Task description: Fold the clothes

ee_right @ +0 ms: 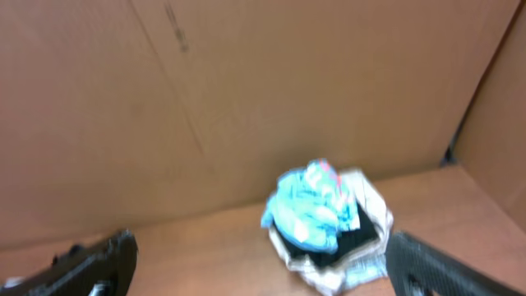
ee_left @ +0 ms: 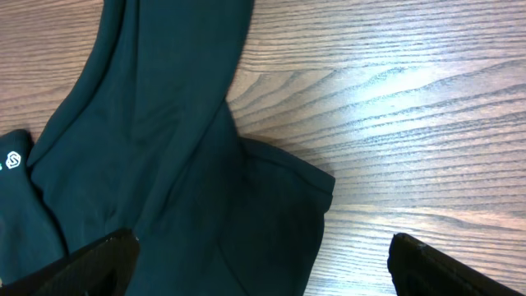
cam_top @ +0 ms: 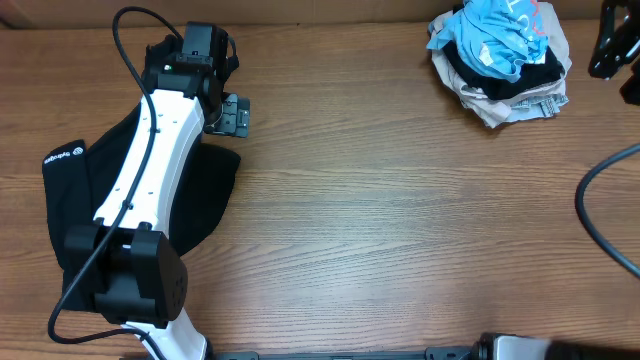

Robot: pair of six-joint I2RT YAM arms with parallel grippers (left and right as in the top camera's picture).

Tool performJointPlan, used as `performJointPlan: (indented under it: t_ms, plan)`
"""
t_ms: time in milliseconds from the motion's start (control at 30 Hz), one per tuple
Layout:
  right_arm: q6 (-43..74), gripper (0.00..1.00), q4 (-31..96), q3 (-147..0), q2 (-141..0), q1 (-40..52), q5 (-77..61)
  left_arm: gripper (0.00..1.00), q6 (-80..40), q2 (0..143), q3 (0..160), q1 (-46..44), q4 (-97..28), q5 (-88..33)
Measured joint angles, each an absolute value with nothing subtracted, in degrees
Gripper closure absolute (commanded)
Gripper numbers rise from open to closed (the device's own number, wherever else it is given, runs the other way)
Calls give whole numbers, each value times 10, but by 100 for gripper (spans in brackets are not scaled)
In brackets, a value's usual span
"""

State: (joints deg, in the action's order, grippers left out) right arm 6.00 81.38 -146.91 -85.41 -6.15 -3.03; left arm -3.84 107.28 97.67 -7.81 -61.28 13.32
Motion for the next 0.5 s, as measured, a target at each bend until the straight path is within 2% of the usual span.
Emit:
performJointPlan:
  t_ms: [367, 500]
  plan:
    - [60, 0, 407, -790, -495, -60, -62, 0, -38, 1073, 977, -78, -613, 133]
    - [68, 0, 299, -567, -365, -60, -86, 0, -38, 1073, 977, -78, -613, 133]
